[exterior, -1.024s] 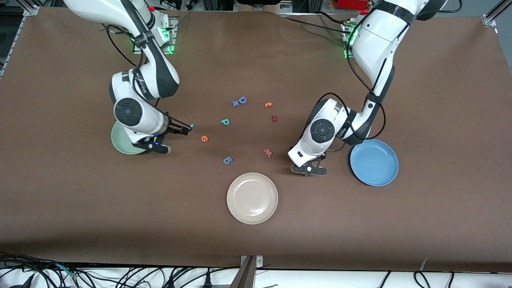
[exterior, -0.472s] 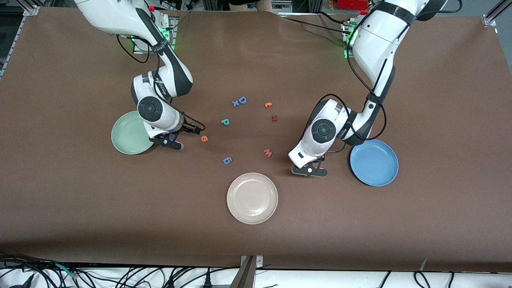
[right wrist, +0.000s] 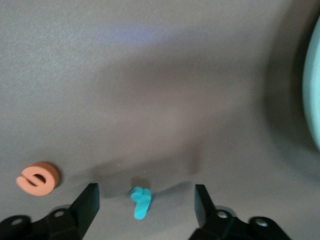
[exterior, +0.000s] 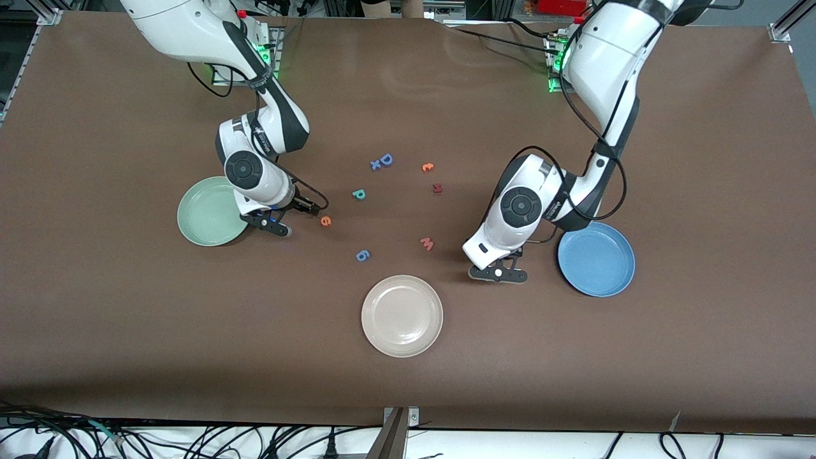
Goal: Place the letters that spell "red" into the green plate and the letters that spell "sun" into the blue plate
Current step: 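Grasp the yellow Z with the left gripper while the right gripper reaches teal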
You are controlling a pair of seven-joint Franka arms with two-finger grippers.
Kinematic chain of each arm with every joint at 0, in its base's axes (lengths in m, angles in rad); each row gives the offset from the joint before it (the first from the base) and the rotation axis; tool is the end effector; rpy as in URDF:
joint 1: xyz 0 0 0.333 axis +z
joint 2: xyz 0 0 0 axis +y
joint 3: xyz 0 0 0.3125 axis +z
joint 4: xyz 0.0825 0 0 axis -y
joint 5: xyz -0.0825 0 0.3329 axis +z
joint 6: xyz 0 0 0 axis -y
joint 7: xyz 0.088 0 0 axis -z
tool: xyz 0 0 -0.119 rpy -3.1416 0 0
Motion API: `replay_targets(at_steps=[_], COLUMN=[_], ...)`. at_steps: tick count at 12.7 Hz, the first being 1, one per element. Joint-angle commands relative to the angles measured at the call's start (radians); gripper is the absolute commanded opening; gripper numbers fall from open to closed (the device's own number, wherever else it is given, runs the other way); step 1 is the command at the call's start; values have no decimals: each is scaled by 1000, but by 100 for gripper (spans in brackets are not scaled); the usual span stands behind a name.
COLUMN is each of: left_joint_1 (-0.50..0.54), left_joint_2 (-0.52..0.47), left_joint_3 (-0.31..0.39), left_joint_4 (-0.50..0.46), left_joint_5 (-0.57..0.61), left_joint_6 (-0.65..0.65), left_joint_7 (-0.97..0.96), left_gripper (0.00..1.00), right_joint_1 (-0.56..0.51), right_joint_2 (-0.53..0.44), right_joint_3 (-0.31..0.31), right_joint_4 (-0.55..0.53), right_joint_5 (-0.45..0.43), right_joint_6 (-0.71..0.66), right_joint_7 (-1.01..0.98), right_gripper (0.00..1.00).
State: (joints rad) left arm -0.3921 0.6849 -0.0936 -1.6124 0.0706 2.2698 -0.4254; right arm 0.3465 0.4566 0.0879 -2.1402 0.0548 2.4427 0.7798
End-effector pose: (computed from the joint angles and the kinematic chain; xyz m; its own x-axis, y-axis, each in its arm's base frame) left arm 0.5799 -0.2939 0.2435 0.9960 -0.0859 -0.0243 -0.0861 -0.9963 -0.0041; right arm 0.4749 0.2212 0.2050 0.9093 -0.3854 -0.1567 -0.3807 -0.9227 0.0607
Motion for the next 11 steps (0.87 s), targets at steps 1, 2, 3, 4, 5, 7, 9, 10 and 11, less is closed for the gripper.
replay_targets(at_steps=[1, 2, 3, 4, 5, 7, 9, 10, 11], left_joint_1=[30, 57, 77, 102, 125, 160, 225, 254, 260], left_joint_2=[-74, -90, -103, -116, -125, -130, -116, -108, -96], left_joint_3=[3, 2, 2, 2, 2, 3, 3, 2, 2], left_joint_4=[-4, -4, -4, -4, -6, -10, -27, -40, -47], left_joint_5=[34, 35, 34, 34, 35, 35, 55, 64, 66], left_joint_6=[-97, -126, -147, -168, -197, -222, -222, -222, -222], left_joint_7=[19, 52, 104, 158, 198, 267, 319, 362, 390], left_gripper=[1, 1, 1, 1, 1, 1, 1, 1, 1], right_joint_1=[-1, -1, 0, 0, -1, -1, 0, -1, -1], right_joint_2=[-15, -15, -13, -13, -15, -15, -15, -15, -15], right_joint_3=[13, 13, 15, 13, 15, 13, 15, 15, 15], right_joint_4=[-12, -12, -14, -14, -15, -26, -30, -32, -33], right_joint_5=[14, 16, 14, 14, 14, 16, 16, 14, 16], right_joint_6=[9, 7, 7, 7, 7, 7, 12, 16, 16], right_joint_7=[24, 24, 24, 24, 24, 22, 24, 24, 24], right_gripper=[75, 65, 61, 52, 50, 45, 45, 44, 43])
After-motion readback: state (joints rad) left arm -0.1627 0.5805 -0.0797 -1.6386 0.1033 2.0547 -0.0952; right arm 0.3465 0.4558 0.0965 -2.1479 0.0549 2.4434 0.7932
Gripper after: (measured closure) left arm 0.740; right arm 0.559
